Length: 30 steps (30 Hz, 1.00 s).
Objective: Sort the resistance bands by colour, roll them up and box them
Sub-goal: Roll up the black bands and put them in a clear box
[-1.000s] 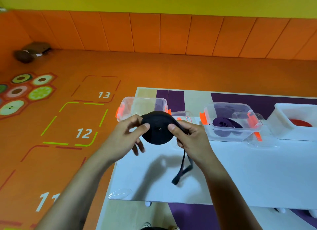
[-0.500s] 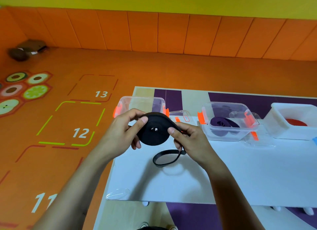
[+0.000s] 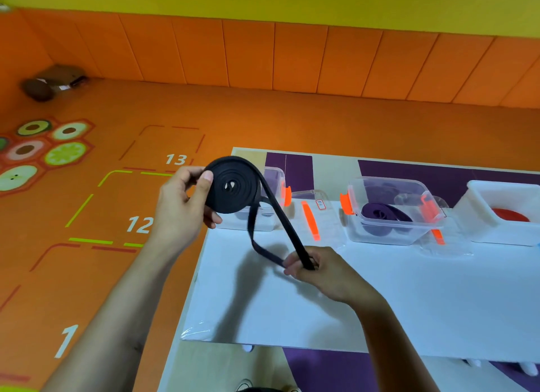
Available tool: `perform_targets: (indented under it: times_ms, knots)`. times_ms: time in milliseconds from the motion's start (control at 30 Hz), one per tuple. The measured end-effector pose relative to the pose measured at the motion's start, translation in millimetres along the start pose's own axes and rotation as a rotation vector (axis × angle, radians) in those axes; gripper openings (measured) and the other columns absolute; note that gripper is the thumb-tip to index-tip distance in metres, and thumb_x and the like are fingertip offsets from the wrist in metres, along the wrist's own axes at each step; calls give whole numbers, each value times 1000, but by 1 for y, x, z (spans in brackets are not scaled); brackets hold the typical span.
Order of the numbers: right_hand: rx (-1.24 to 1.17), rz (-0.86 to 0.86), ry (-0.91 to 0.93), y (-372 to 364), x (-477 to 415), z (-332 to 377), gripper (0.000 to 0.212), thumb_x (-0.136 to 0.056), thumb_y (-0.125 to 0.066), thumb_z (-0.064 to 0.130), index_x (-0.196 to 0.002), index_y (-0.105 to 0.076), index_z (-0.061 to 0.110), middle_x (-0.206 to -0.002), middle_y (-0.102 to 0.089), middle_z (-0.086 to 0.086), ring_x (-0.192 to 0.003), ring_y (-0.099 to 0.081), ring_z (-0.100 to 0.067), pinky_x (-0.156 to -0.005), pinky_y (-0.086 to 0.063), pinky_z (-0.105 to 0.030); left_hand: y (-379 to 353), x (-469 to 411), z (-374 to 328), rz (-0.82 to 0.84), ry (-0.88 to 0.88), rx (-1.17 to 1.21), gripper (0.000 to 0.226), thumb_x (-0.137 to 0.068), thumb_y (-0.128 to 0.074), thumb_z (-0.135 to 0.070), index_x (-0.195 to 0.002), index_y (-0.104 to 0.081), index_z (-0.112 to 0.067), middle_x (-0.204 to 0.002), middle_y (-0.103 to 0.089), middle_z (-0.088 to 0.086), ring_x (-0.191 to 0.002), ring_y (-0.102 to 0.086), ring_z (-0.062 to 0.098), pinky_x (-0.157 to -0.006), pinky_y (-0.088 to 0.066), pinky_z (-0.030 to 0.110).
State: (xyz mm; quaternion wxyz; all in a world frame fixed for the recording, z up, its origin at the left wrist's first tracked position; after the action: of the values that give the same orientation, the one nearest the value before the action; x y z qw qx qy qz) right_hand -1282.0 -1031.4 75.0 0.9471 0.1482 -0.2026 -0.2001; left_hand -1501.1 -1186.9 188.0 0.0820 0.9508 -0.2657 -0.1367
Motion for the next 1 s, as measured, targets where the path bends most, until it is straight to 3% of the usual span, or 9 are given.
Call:
perform_targets:
  times_ms: [167,367,467,533,633,767,833,900,1000]
  knots:
    - [64,-127,-11,3,-6,-22,39,-89,-59,0,-94,-71,37,-101,-73,14,-95,-69,-11,-81,-56,-34,4,1,10,-57,34,8,23,-106,-51,-28,-113,-58,-8,-95,-67,9,-42,-63,24,-42,-50,33]
    - [-32,-581,79,23,1,-27,26,-95,-61,5,-94,-68,30,-90,-71,15,-89,-68,-5,-71,-51,-11,10,0,12,-135,46,22,24,-106,-51,-29,-113,-59,-8,-96,-69,7,-44,-61,28,-43,-49,33]
    - [-65,-844,80,35,10,-27,26,-99,-50,3,-104,-59,27,-103,-59,6,-81,-68,-15,-63,-61,-29,10,3,11,-155,30,-2,22,-106,-51,-29,-113,-59,-9,-97,-69,6,-44,-63,29,-43,-50,34]
    - [40,-892,17,38,11,-26,32,-98,-43,-1,-111,-54,26,-107,-49,4,-73,-63,-18,-65,-59,-43,8,5,9,-149,8,-17,21,-106,-51,-29,-113,-59,-10,-100,-69,6,-44,-63,28,-42,-51,35]
    - [220,-773,-127,31,4,-27,33,-94,-41,-2,-114,-50,22,-109,-51,-1,-80,-54,-26,-74,-47,-39,3,9,4,-123,-20,-24,19,-107,-49,-28,-113,-58,-12,-103,-69,6,-44,-63,25,-41,-50,34]
    - [297,-588,-242,18,-5,-40,27,-98,-34,4,-111,-46,24,-95,-61,-4,-82,-61,-29,-69,-48,-38,-4,12,-6,-72,-73,-21,17,-107,-49,-28,-113,-58,-15,-100,-69,2,-44,-63,25,-42,-51,36]
    - [100,-524,-199,15,-7,-45,21,-101,-36,7,-106,-49,23,-88,-66,-7,-71,-66,-26,-65,-55,-41,-6,12,-8,-67,-78,-11,18,-107,-49,-28,-114,-58,-13,-99,-69,2,-45,-63,26,-42,-52,37]
    - [-162,-436,-138,10,-6,-45,11,-102,-50,10,-101,-59,16,-87,-68,-9,-63,-67,-20,-64,-57,-32,-5,12,-7,-78,-70,-2,18,-107,-49,-27,-113,-58,-13,-98,-68,3,-45,-63,27,-42,-51,37]
    - [-178,-311,-101,1,-3,-46,13,-87,-73,7,-95,-68,17,-82,-68,8,-68,-67,-10,-64,-48,-18,-3,9,-3,-103,-54,0,21,-107,-48,-28,-114,-58,-10,-99,-69,5,-45,-64,28,-43,-50,35]
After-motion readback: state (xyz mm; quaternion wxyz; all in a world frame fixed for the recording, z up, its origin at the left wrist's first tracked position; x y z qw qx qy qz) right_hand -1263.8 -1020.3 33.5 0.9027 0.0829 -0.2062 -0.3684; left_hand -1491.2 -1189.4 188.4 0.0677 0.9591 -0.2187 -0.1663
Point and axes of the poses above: each hand's wrist, its own x-axis away from the middle knuckle, its own y-axis out of the back of the hand, z = x × y, the point moved 6 cm from there along -x, towards the middle knuckle
